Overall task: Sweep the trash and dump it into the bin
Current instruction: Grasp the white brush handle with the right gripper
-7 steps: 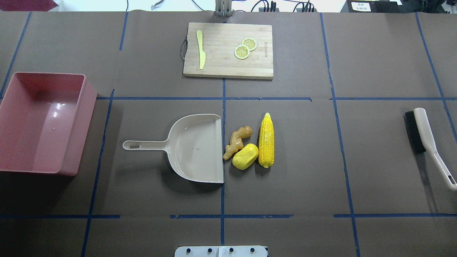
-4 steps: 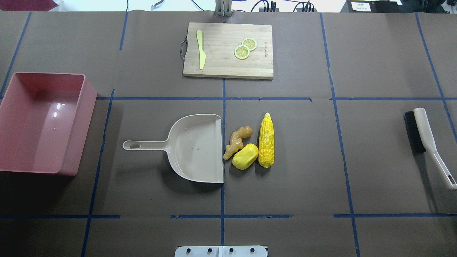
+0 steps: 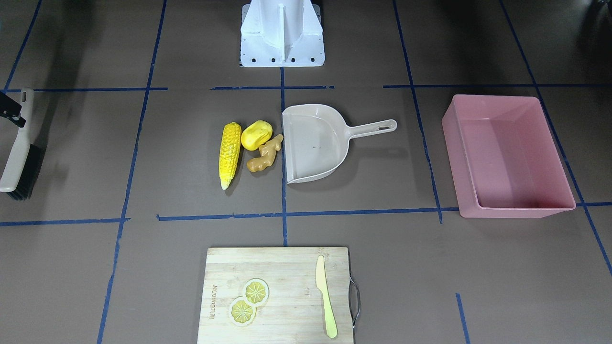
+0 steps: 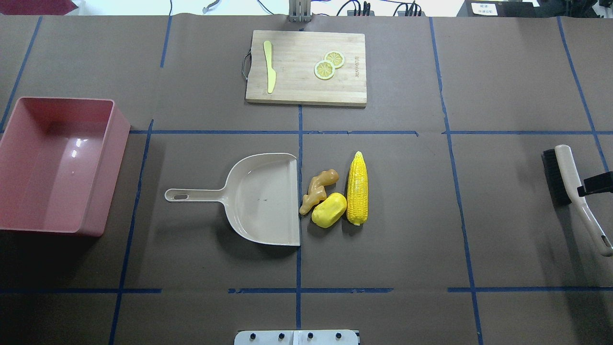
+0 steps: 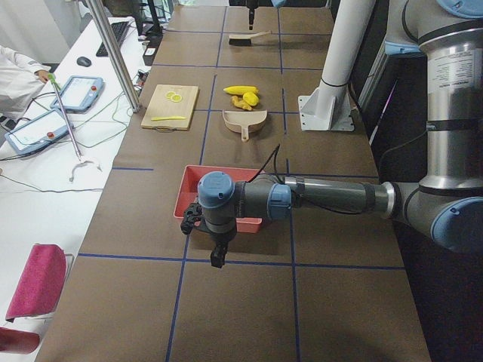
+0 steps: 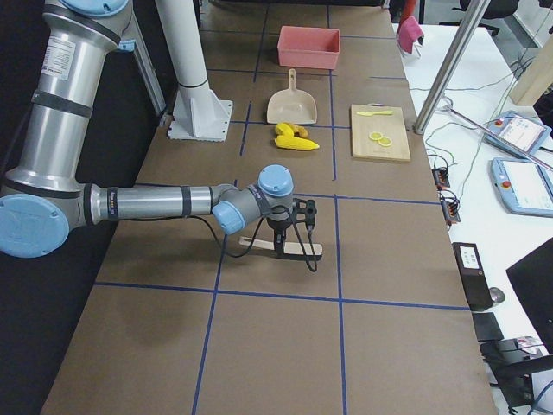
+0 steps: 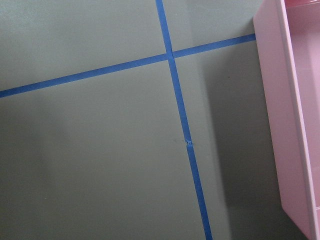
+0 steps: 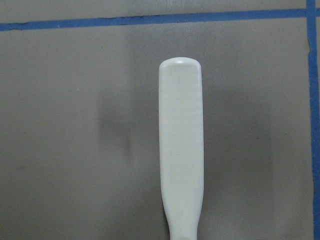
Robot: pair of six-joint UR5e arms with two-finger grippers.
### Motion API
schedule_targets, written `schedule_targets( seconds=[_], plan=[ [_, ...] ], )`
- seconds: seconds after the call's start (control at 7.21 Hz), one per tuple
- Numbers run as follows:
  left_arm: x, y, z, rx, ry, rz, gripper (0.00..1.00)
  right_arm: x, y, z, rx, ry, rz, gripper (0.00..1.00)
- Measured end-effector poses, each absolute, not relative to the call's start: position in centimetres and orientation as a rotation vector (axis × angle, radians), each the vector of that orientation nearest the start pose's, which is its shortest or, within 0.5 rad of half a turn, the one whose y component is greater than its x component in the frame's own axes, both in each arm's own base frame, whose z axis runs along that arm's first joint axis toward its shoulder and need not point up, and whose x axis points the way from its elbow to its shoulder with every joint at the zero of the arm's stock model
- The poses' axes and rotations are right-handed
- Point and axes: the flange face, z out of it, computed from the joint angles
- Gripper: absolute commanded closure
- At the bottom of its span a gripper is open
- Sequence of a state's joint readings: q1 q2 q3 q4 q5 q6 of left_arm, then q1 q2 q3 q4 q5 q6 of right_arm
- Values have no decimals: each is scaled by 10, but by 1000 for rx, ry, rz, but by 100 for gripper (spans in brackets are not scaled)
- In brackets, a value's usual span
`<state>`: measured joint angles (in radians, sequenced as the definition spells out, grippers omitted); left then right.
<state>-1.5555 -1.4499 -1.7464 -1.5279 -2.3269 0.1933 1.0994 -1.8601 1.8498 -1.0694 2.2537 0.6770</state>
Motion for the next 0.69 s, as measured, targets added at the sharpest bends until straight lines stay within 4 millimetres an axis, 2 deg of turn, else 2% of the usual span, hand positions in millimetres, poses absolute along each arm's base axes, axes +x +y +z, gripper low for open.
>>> schedule_targets(
  seconds=[0.28,0.42,0.69],
  plan=[
    [-58,-442,634,79,754,203,0,-143,-376,604,7,-779,-2,4],
    [-58,-442,634,78,754,203,0,-151,-371,613,-5,-765,-17,14],
    [-58,-441,634,78,754,203,0,-161,-362,630,-16,-763,-42,92]
  ],
)
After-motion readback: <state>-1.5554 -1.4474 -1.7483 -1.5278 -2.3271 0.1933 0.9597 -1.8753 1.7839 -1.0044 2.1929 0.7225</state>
